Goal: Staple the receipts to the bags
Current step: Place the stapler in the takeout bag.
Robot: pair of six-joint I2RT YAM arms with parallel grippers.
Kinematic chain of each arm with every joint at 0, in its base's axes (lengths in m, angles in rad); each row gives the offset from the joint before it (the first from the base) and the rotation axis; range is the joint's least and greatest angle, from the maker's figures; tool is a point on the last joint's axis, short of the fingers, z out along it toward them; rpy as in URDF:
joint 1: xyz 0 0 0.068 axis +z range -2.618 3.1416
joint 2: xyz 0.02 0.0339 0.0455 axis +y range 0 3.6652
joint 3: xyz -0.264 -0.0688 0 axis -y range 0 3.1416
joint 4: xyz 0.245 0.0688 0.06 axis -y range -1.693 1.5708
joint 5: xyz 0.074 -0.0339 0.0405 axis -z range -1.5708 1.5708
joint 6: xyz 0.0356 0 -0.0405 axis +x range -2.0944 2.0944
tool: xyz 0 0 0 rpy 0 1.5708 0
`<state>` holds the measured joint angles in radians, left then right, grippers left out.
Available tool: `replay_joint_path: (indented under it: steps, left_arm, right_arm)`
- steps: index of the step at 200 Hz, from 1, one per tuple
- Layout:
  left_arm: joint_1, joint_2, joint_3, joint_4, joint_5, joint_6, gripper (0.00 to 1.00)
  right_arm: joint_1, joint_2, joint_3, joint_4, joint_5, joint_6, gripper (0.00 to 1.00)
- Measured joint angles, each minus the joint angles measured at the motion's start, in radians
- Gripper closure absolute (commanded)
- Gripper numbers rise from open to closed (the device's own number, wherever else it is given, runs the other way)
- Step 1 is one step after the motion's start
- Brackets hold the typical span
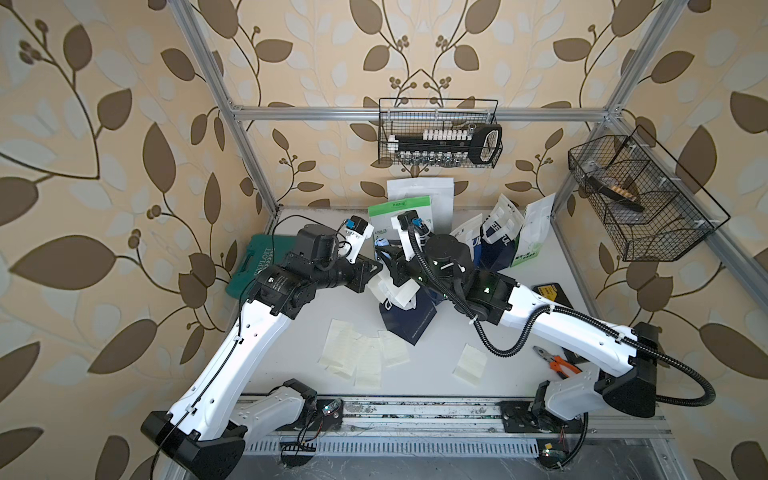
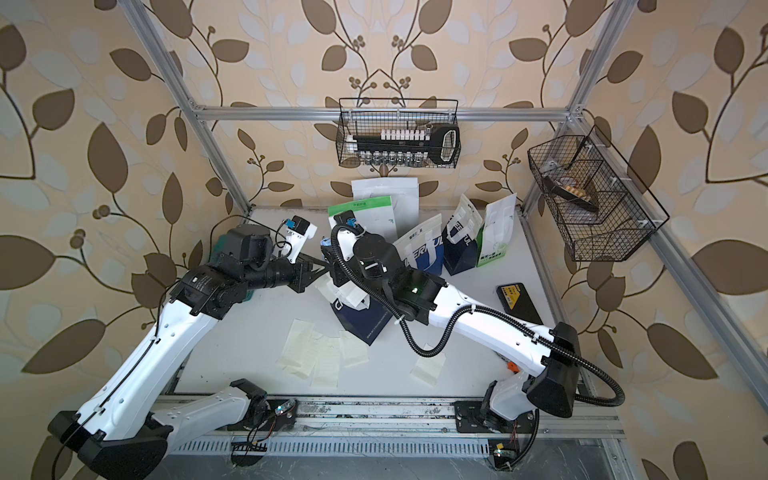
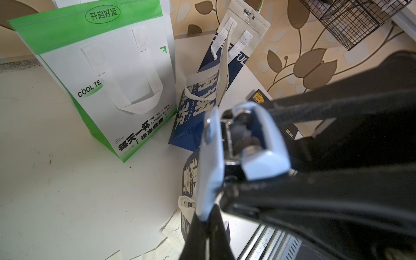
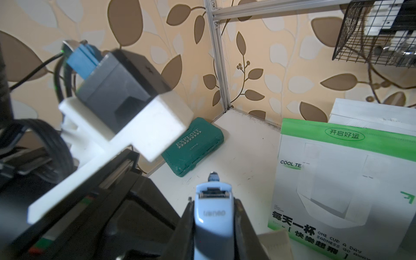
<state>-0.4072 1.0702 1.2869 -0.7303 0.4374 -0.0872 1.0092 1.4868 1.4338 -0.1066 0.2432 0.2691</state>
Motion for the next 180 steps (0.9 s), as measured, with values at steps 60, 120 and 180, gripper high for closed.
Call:
replay_joint_path:
  steps: [60, 120, 180]
  left_arm:
    - [0.000, -0.022, 0.000, 0.001, 0.000, 0.000, 1.00]
    - [0.000, -0.031, 0.000, 0.018, 0.002, 0.007, 1.00]
    - [0.001, -0.041, -0.011, 0.002, 0.031, 0.041, 1.00]
  right_arm:
    - [0.006, 0.000, 0.000, -0.024, 0.032, -0.023, 1.00]
    - [0.016, 0.000, -0.007, -0.032, 0.038, -0.026, 1.00]
    - [0.026, -0.023, -0.047, -0.031, 0.044, -0.014, 0.46]
